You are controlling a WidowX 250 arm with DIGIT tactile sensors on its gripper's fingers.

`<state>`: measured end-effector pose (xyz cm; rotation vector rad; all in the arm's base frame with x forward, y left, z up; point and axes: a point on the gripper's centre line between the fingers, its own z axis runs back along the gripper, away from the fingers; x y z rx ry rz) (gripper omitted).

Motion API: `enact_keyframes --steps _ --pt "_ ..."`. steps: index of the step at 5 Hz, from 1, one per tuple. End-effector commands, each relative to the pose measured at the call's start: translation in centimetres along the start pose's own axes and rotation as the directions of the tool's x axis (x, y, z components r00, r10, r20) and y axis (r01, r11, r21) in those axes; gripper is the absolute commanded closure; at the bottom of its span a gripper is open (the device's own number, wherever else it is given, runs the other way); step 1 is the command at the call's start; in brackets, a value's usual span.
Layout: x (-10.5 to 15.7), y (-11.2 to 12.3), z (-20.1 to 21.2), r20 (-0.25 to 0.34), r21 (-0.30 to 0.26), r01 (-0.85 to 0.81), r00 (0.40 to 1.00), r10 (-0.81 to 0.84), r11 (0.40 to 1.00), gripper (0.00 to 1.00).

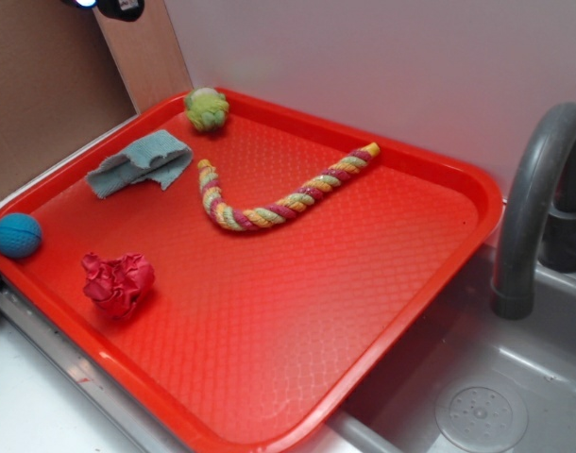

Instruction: Grab the multicolored rope.

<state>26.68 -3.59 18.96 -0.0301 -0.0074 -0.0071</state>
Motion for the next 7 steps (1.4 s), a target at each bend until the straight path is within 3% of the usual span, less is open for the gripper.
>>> enact_keyframes --steps 1,2,4,6,7 --pt "0.0 0.0 0.0 0.000 0.000 0.000 1.000 0.000 1.000 0.00" --pt "1.3 -1.9 -0.8 0.005 0.016 0.018 1.000 -0.018 1.000 0.00" --pt "4.1 -6.4 -2.2 0.045 -0.087 0.084 0.996 -0.081 0.993 0.00" --pt "5.3 -13.9 -3.9 0.026 -0.167 0.275 0.961 -0.274 0.947 0.00" --pt "5.1 -16.7 -5.5 0.012 -0.156 0.354 0.934 -0.357 0.922 0.00"
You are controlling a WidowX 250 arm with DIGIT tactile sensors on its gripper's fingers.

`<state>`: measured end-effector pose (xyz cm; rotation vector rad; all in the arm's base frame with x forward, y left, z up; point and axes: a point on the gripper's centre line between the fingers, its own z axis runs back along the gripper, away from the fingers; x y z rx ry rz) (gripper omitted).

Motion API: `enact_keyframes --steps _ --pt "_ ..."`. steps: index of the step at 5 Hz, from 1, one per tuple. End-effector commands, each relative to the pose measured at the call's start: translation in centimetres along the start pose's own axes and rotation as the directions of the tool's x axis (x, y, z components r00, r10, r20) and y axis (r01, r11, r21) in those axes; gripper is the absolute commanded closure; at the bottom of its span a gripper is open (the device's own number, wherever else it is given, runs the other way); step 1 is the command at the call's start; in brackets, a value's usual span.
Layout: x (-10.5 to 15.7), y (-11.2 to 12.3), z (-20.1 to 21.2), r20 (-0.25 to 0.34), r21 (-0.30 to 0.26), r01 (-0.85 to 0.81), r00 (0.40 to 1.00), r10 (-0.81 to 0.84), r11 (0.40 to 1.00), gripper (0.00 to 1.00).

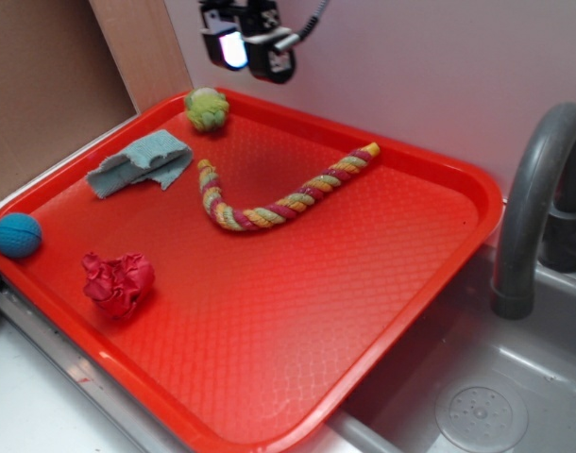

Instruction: Grab the multicolored rope.

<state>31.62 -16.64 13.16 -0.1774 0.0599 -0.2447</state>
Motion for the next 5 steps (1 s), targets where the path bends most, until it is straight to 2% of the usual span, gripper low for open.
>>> enact_keyframes --steps 1,2,3,4,5 --pt "1.5 -5.0 -2.6 -0.010 0.056 0.149 0.989 -0.148 0.987 0.00" --pt "2.0 -4.7 -6.4 -0.062 0.040 0.136 0.989 -0.133 0.990 0.00" --pt "1.9 -4.5 -9.1 -0.127 0.071 0.133 0.984 -0.123 0.989 0.00" --pt "1.9 -2.8 -10.0 -0.163 0.046 0.061 0.985 -0.053 0.997 0.00" --pt "2.0 -2.4 -10.4 -0.173 0.107 0.057 0.984 -0.038 0.993 0.12"
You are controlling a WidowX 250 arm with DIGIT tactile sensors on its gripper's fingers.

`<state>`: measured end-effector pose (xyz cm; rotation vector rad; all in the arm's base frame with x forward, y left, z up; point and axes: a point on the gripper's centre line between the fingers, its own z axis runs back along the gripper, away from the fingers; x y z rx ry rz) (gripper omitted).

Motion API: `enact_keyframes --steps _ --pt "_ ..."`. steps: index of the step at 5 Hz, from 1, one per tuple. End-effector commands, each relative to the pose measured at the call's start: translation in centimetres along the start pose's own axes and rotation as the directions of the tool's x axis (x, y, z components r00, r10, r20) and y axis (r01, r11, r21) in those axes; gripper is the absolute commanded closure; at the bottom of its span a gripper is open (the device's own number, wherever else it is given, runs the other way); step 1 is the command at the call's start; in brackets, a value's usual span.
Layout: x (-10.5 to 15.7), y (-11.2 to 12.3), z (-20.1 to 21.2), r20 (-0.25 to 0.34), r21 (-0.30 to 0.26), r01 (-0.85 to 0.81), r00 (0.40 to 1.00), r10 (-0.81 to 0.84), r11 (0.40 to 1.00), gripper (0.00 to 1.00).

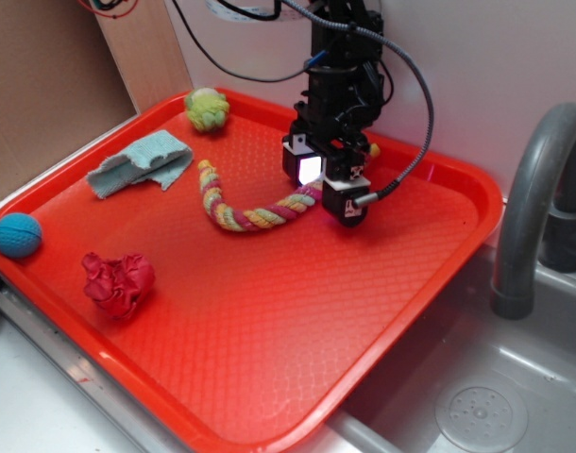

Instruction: Grab the multicolored rope.

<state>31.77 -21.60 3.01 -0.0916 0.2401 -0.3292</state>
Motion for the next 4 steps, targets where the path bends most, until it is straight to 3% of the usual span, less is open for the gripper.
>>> enact_keyframes --steps 1,2,3,4 --pt "0.0 0.1 0.5 0.017 0.096 -0.035 0.999 0.033 0.995 1.00" --pt "0.0 -0.4 1.0 0.026 0.199 -0.041 0.999 0.037 0.979 1.00" --pt "0.0 -0.4 1.6 0.029 0.248 -0.051 0.999 0.045 0.968 1.00" --pt "-1.1 0.3 5.7 0.064 0.239 -0.106 0.994 0.093 0.965 1.00"
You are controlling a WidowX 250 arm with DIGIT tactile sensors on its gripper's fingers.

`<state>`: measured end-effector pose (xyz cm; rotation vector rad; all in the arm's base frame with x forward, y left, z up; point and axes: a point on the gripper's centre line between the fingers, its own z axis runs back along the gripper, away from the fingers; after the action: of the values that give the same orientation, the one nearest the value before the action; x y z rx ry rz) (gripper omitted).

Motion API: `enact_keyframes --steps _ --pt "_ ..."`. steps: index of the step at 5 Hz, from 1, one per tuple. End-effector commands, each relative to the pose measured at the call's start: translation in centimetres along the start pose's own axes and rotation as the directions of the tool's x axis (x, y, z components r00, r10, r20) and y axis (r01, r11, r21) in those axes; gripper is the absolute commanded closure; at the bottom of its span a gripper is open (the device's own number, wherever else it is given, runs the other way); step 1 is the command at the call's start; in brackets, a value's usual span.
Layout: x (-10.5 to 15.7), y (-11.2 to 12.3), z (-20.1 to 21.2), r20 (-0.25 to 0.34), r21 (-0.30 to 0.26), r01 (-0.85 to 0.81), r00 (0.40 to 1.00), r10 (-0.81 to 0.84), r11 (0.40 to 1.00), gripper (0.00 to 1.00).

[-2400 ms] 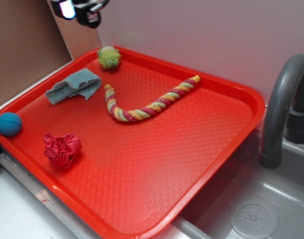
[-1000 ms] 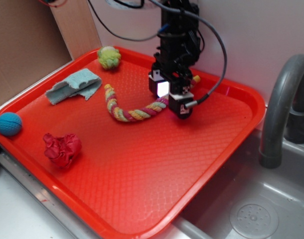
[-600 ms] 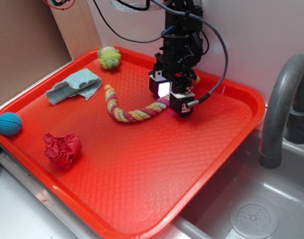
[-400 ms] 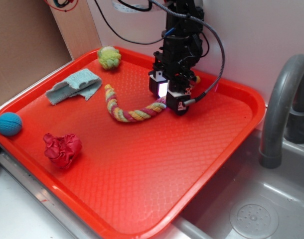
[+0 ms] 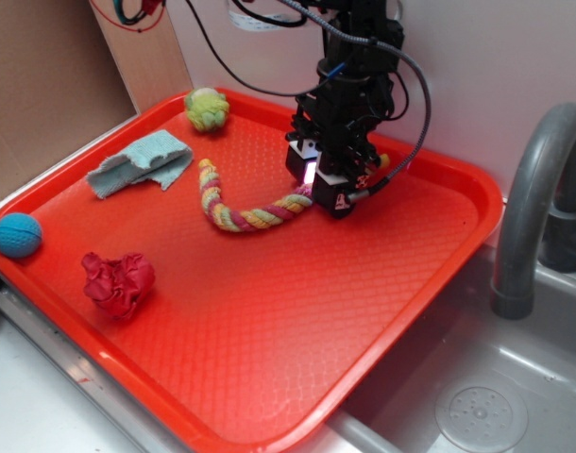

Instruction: Grab the multicolored rope.

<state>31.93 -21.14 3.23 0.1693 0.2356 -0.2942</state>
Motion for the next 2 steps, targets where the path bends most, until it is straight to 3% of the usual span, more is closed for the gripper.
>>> enact_keyframes --steps 1,2 --pt "-4.1 4.1 9.2 0.161 -0.124 -0.178 0.967 0.197 0.976 1.00" --pt "-7.8 6.6 12.6 0.203 -0.249 -0.253 0.930 0.306 0.935 1.00"
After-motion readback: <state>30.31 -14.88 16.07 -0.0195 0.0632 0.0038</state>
